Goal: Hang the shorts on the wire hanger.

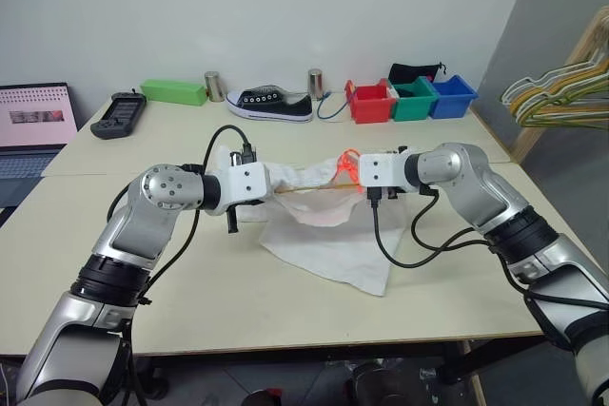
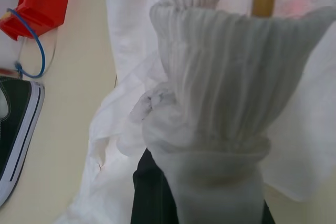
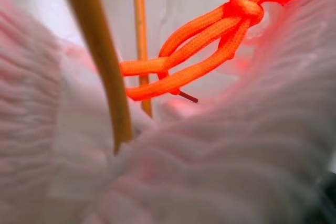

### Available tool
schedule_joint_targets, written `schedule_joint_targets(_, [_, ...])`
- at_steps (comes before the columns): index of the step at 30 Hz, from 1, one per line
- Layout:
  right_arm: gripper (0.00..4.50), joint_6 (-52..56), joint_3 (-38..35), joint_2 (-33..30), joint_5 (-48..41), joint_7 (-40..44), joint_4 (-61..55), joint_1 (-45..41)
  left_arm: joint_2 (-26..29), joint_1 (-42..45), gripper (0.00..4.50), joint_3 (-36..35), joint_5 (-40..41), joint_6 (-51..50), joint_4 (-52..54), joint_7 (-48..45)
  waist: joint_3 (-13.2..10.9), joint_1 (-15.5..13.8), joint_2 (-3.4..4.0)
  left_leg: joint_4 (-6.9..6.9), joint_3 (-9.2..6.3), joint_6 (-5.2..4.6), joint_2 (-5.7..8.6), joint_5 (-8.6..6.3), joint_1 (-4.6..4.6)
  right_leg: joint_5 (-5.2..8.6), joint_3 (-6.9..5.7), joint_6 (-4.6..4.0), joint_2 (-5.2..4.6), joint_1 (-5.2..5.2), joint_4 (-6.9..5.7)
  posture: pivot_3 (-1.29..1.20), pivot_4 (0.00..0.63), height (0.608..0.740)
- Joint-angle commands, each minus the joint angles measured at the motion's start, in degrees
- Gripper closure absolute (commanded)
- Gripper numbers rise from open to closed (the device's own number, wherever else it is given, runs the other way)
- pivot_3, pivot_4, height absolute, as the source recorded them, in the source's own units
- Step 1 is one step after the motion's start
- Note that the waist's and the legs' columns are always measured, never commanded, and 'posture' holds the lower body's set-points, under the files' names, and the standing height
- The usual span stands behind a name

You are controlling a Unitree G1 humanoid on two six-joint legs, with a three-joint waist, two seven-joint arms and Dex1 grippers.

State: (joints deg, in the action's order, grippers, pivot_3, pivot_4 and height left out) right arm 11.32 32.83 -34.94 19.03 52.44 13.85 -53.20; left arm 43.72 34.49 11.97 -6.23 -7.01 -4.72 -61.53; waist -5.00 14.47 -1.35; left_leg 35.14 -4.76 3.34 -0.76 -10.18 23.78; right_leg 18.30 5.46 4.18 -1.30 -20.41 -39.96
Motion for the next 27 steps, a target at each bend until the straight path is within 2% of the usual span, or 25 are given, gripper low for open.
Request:
schedule_joint_targets(1, [3.16,-0.82,-3.1,-0.24,1.22,-0.63,-0.56,-0.82,0.87,1.85,4.5,-0.7,-0.25,0.85,1.23,0.19,0.0,0.0,0.0,0.0,0.0,0.0,0.0,0.0,0.0,0.0,0.0,0.0,0.0,0.0,0.0,-0.16,0.0,0.74])
schedule_joint_targets(7, [4.46,-0.69,-3.48,-0.33,2.06,-1.27,-0.59,0.02,0.84,2.65,4.5,-0.6,-0.91,1.77,0.3,0.61,0.0,0.02,0.0,0.01,-0.01,0.01,0.01,0.0,-0.01,0.0,-0.01,0.0,0.0,0.02,0.0,-0.17,0.0,0.74])
schedule_joint_targets(10, [4.46,-0.64,-3.63,-0.34,2.12,-1.32,-0.71,0.38,0.64,3.29,4.5,-0.77,-0.99,2.45,-0.48,1.03,0.0,0.03,0.0,0.0,0.0,0.01,0.01,0.01,-0.02,0.0,-0.01,0.0,0.0,0.02,0.0,-0.17,0.0,0.74])
schedule_joint_targets(12, [4.5,-0.59,-3.67,-0.33,2.19,-1.44,-0.65,0.58,0.25,4.05,3.93,-1.32,-0.45,2.45,-1.09,1.31,0.0,0.0,0.0,0.01,-0.01,0.01,0.01,0.01,-0.02,0.0,-0.01,0.0,0.0,0.02,0.0,-0.17,0.0,0.74])
schedule_joint_targets(16, [4.5,0.25,-3.94,0.12,2.3,-1.11,-1.02,1.2,0.37,4.57,3.23,-2.37,1.98,2.38,-1.0,-0.19,0.0,0.0,0.0,0.01,-0.02,0.01,0.01,0.01,-0.02,0.0,-0.02,0.0,0.0,0.05,0.0,-0.16,0.0,0.74])
schedule_joint_targets(27, [4.5,9.98,-8.38,1.93,-1.98,2.17,-5.18,5.49,2.78,5.75,0.82,-7.25,11.86,-2.69,3.94,-5.86,0.0,0.01,0.0,0.02,-0.07,0.03,0.01,0.03,-0.03,0.0,-0.08,0.0,0.0,0.09,-0.01,-0.18,0.0,0.74])
